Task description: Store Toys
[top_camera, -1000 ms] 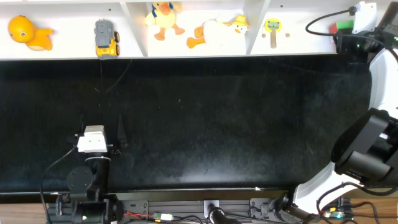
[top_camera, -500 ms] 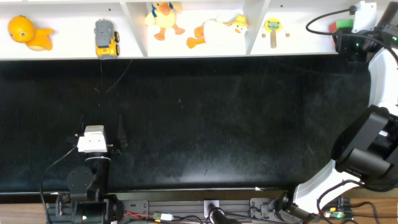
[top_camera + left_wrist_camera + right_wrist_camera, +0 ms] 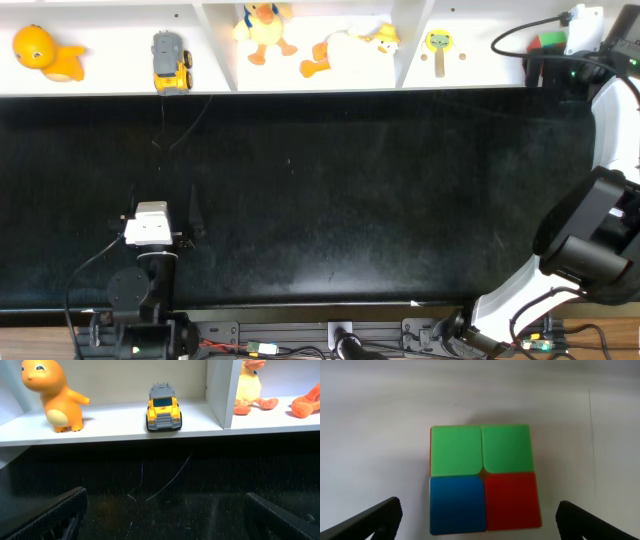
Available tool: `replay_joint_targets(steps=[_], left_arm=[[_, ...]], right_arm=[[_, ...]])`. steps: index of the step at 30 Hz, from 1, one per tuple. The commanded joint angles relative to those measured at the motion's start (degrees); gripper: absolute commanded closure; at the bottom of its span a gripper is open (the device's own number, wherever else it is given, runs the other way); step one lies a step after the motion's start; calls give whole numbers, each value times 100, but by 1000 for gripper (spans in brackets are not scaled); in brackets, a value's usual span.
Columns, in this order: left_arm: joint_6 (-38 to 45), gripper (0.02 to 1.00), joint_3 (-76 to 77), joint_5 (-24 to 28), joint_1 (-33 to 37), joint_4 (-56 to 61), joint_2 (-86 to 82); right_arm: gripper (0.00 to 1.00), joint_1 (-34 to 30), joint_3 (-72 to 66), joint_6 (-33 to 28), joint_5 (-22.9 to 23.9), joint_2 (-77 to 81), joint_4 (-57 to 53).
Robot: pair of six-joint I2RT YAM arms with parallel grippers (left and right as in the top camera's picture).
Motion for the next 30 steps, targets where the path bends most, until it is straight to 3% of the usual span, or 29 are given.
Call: replay_joint_targets(steps=[1, 16, 21, 25, 30], left_arm=[[90, 20, -11, 15, -11, -11, -48], [90, 20, -11, 15, -11, -13, -48], [90, 20, -11, 15, -11, -11, -48], [90, 20, -11, 15, -11, -11, -48], [90, 20, -11, 15, -11, -13, -48]], right_arm=[[7, 20, -42, 31, 52, -356, 50], [5, 221, -2800, 372, 160, -2697, 522], [7, 673, -3840, 673, 726, -3740, 662], [5, 1294, -4911, 737, 1154, -4656, 1648], [5, 2238, -6096, 1644, 1652, -5375, 3541]])
